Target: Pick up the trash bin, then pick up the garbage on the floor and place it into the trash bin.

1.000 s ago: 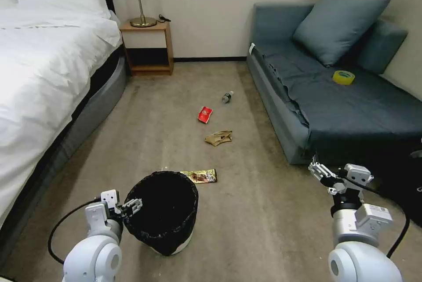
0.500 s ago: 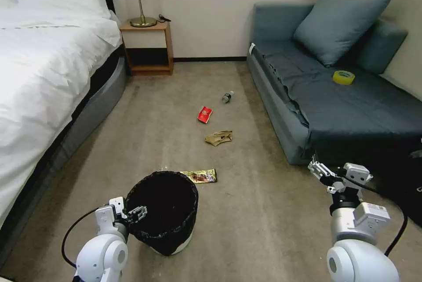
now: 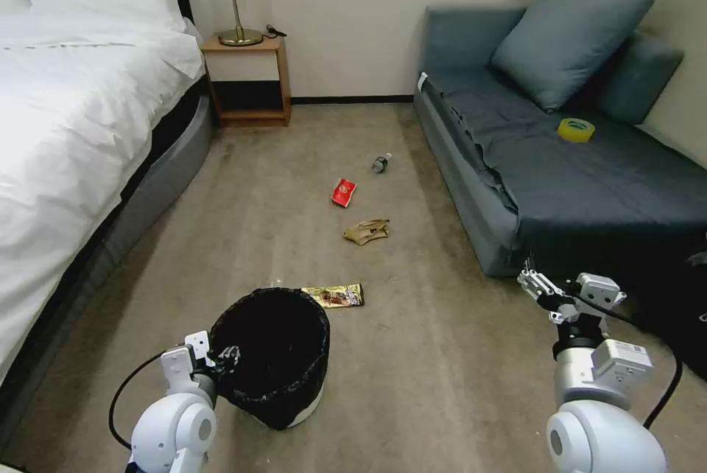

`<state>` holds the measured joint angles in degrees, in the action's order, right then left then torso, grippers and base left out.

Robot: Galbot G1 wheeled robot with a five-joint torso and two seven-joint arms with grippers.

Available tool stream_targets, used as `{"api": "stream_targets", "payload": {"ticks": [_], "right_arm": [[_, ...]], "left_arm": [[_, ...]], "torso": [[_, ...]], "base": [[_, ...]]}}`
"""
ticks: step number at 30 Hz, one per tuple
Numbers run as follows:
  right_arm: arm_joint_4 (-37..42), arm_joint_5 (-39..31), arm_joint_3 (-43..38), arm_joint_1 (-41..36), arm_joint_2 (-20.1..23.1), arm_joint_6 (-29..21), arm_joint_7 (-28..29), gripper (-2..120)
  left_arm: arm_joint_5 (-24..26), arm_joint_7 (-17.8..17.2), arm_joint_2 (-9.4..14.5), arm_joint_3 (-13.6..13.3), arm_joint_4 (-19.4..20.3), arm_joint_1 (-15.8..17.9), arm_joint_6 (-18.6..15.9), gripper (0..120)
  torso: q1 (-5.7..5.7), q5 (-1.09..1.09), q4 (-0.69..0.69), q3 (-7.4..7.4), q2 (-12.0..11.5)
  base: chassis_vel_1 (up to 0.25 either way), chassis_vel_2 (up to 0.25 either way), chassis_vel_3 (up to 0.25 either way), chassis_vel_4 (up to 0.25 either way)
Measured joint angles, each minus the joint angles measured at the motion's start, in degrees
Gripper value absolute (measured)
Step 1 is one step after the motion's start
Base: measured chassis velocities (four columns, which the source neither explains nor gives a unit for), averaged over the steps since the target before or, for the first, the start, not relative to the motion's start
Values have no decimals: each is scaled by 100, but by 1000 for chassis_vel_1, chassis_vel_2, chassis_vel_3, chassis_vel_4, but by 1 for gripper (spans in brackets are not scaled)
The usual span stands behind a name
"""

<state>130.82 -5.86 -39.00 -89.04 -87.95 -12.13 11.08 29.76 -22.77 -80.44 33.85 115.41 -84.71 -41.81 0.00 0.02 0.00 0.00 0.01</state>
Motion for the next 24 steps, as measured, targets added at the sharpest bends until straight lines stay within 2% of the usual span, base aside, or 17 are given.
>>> {"api": "stream_targets", "payload": {"ticks": [4, 5, 9, 14, 18, 24], "right_arm": [[-11, -5, 1, -3, 26, 32, 7, 100], [-11, -5, 1, -3, 26, 32, 7, 100], [7, -128, 11, -21, 61, 40, 38, 100], [84, -413, 55, -36, 105, -20, 131, 100], [160, -986, 141, -61, 224, 6, 307, 100], [149, -1239, 179, -96, 382, 158, 444, 100]], "left_arm": [[104, -44, -27, 24, -8, -10, 3, 17], [104, -44, -27, 24, -8, -10, 3, 17], [201, -40, -65, 104, 124, -48, -22, 4], [184, -52, -69, 263, 409, -98, -64, 4], [-56, -37, -32, 501, 855, -178, -65, 3], [-512, 133, -14, 786, 1187, -240, -55, 2]], "torso": [[0, 0, 1, 0, 0], [0, 0, 1, 0, 0], [0, -6, 0, 0, 0], [0, -9, -2, 1, -1], [0, -5, 0, 1, -1], [0, -2, 0, 1, -1]], "base": [[0, 0, 0, 0], [0, 0, 0, 0], [0, 0, 0, 0], [0, 0, 0, 0], [0, 0, 0, 0], [0, 0, 0, 0]]}}
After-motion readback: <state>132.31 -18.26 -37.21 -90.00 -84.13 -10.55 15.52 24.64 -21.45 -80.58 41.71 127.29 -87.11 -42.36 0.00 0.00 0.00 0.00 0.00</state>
